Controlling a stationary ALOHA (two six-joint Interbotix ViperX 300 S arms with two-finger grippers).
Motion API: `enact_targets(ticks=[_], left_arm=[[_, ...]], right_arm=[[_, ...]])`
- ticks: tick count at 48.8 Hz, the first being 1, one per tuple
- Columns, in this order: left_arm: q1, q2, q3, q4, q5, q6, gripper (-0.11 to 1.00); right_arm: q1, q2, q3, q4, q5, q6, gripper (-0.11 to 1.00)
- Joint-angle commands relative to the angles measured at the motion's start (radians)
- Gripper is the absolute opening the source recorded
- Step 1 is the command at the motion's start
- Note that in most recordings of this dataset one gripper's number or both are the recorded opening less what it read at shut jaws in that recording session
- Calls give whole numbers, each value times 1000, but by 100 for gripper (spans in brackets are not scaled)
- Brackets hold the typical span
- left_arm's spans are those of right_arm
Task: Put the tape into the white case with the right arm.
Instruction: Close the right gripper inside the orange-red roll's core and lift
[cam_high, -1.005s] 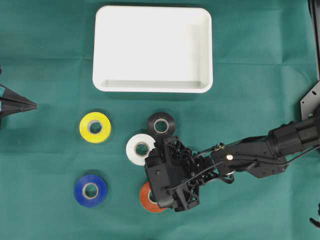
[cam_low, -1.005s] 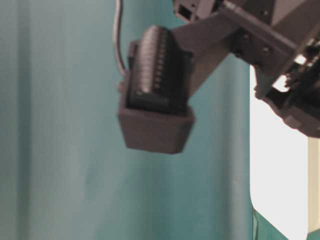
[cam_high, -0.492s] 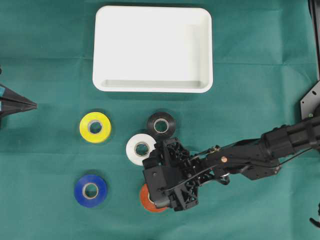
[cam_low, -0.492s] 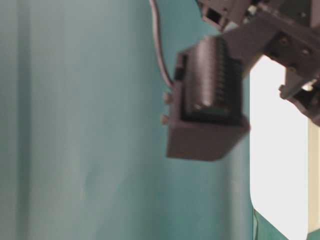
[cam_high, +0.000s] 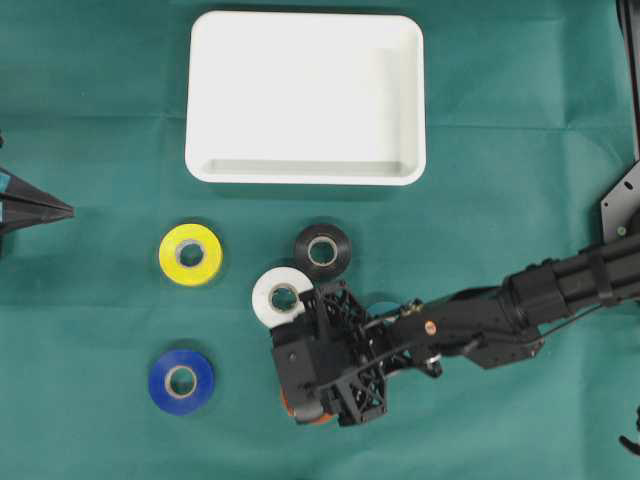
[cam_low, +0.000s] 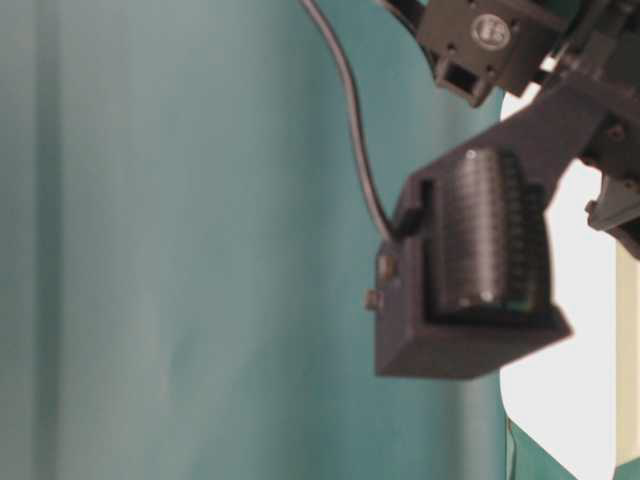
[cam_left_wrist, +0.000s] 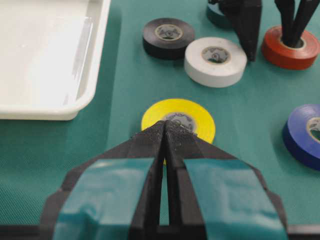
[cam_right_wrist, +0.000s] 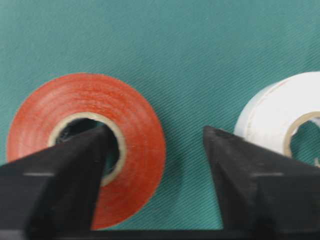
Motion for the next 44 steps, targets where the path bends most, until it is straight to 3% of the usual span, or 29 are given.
enact_targets(ticks=[1, 20, 44], left_arm=[[-2, 8, -11, -2, -5, 0, 0], [14, 8, -9, -2, -5, 0, 0], [14, 8, -9, -2, -5, -2, 0]], right_arm=[[-5, -15, -28, -3, 41, -2, 17], [-5, -32, -55, -3, 66, -2, 2], [-5, -178, -61, -3, 135, 5, 2]])
